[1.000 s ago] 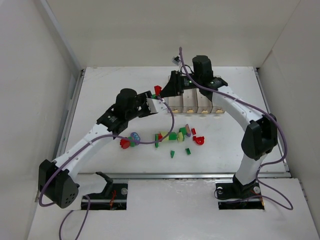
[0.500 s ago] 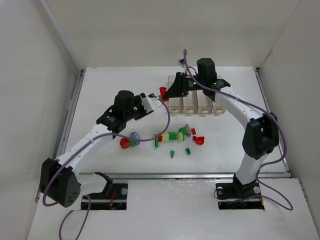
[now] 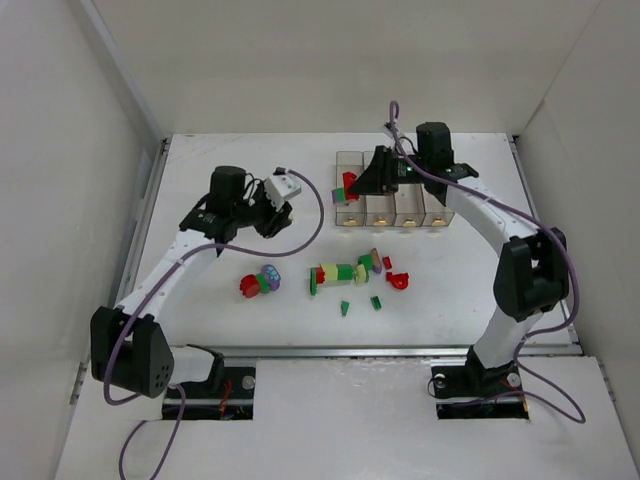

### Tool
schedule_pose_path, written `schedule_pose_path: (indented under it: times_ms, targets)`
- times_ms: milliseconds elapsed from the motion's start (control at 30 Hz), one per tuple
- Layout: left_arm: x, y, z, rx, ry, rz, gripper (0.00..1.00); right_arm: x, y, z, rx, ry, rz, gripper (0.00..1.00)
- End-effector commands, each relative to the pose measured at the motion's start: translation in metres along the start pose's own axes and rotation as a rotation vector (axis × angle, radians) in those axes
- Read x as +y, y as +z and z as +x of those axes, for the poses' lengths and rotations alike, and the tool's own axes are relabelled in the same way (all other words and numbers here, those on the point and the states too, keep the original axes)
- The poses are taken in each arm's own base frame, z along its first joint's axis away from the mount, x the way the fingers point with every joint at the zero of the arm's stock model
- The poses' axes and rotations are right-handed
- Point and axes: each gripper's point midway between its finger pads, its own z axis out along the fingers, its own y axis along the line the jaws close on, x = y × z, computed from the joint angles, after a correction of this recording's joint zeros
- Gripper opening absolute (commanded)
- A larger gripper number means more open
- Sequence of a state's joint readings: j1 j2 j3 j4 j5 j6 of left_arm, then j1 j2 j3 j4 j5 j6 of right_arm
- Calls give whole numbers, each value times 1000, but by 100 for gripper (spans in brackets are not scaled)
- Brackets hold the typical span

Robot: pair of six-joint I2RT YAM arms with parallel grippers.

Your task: Sort the legos into containers by color

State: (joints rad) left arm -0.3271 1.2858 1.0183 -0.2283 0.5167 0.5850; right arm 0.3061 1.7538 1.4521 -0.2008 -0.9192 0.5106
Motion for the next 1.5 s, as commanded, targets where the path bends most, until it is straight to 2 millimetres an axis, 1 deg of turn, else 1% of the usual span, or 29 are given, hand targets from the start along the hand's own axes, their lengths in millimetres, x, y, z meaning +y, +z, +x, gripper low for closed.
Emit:
schedule_pose_path:
  times_ms: [0, 67, 133, 167, 267, 300, 333, 400, 433, 500, 533, 600, 667, 733, 767, 800, 833, 933, 967, 1000, 1033, 1067, 1100, 1200, 1233, 1267, 1300, 1333, 1467]
  targets:
    - [-49, -22, -53, -227, 13, 330, 0, 12, -24, -23, -100, -107, 25, 0]
    - [-68, -26, -58, -300, 116, 448, 0, 6, -39, -32, -141, -138, 85, 0]
    - [-73, -25, -58, -333, 176, 489, 0, 5, -50, -34, -155, -154, 137, 0]
    - [-72, -24, -60, -342, 186, 496, 0, -5, -55, -36, -162, -171, 176, 0]
    - [-60, -10, -65, -335, 192, 502, 0, -20, -77, -46, -204, -177, 276, 0]
    - [-55, -10, -76, -348, 210, 508, 0, -21, -84, -51, -221, -193, 291, 0]
    - [-49, 2, -73, -336, 202, 517, 0, -30, -93, -54, -238, -177, 323, 0]
    - [-39, 11, -76, -325, 203, 505, 0, -31, -105, -59, -268, -179, 348, 0]
    - [-28, 24, -84, -329, 220, 482, 0, -35, -106, -60, -277, -177, 369, 0]
    - [-22, 43, -92, -300, 181, 437, 0, -43, -116, -63, -301, -166, 406, 0]
    - [-3, 63, -96, -278, 197, 351, 0, -43, -116, -63, -301, -166, 406, 0]
    - [-1, 84, -101, -256, 231, 324, 0, -44, -117, -64, -305, -166, 415, 0]
    - [14, 109, -107, -237, 240, 259, 0, -46, -118, -63, -303, -158, 425, 0]
    - [17, 124, -109, -228, 208, 226, 1, -48, -119, -64, -308, -157, 436, 0]
    - [27, 130, -115, -241, 224, 190, 3, -50, -122, -65, -314, -154, 442, 0]
    - [30, 141, -105, -222, 215, 184, 5, -52, -123, -66, -318, -153, 452, 0]
    - [30, 147, -107, -224, 223, 174, 11, -51, -124, -67, -321, -151, 461, 0]
    - [42, 163, -105, -229, 224, 133, 17, -51, -126, -68, -323, -149, 470, 0]
    - [39, 169, -104, -224, 227, 132, 21, -51, -126, -69, -321, -158, 471, 0]
    - [45, 171, -109, -236, 236, 109, 23, -51, -126, -69, -321, -158, 471, 0]
    - [40, 178, -108, -233, 229, 122, 26, -52, -127, -69, -325, -158, 481, 0]
    - [37, 179, -109, -230, 233, 121, 30, -53, -127, -67, -318, -150, 484, 0]
    - [37, 181, -109, -230, 233, 121, 41, -53, -127, -67, -318, -150, 484, 0]
    - [31, 184, -107, -226, 242, 132, 53, -51, -130, -67, -320, -161, 494, 0]
    - [30, 185, -102, -217, 237, 137, 58, -47, -132, -68, -327, -169, 491, 0]
    - [31, 180, -110, -235, 247, 126, 66, -47, -132, -68, -327, -169, 491, 0]
    - [30, 181, -106, -227, 243, 131, 70, -47, -132, -68, -325, -177, 493, 0]
    - [32, 177, -110, -232, 247, 116, 73, -44, -133, -69, -331, -184, 491, 0]
    - [32, 158, -127, -263, 253, 101, 73, -39, -136, -70, -339, -193, 488, 0]
